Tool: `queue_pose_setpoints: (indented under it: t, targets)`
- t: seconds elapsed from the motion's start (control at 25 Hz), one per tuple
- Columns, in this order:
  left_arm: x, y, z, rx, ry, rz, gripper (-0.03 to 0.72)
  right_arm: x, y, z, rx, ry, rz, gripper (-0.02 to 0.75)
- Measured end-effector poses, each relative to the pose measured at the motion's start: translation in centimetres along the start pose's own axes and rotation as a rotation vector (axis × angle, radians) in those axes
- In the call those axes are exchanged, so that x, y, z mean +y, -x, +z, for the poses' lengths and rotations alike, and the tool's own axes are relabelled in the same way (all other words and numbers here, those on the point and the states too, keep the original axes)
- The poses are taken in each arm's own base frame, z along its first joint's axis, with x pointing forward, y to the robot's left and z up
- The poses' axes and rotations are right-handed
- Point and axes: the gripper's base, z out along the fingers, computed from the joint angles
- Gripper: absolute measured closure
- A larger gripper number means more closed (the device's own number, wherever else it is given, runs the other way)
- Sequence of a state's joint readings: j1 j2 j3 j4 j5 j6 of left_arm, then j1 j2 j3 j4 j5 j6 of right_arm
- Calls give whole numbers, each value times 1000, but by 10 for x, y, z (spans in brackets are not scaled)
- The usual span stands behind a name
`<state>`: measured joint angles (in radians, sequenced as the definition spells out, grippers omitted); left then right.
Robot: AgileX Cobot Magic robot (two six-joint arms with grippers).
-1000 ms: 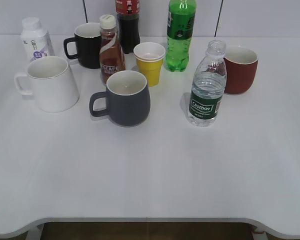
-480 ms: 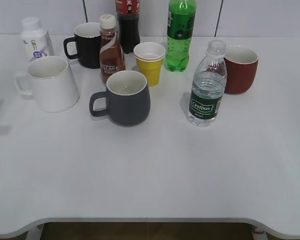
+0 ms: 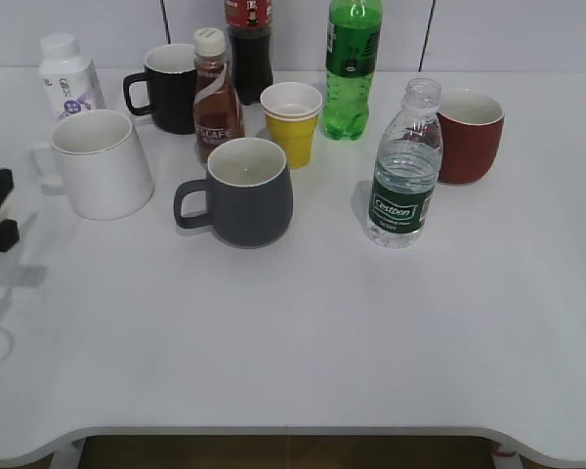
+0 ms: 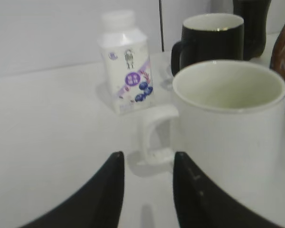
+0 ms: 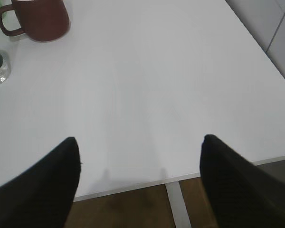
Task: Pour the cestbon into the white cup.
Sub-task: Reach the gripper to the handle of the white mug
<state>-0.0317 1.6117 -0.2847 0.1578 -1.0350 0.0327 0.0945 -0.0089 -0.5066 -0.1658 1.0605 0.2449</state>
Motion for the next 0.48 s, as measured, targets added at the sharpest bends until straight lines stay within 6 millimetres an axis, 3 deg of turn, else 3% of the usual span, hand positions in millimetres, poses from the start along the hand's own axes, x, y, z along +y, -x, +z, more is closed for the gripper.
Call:
queue_pose_setpoints:
  t: [0.2,0.48]
  targets:
    - [0,-24,17,41,-1,-19,376,0,0,0,1,5,3,149]
    - [4,-22,44,-1,6,-16,373,1,0,0,3,11,6,149]
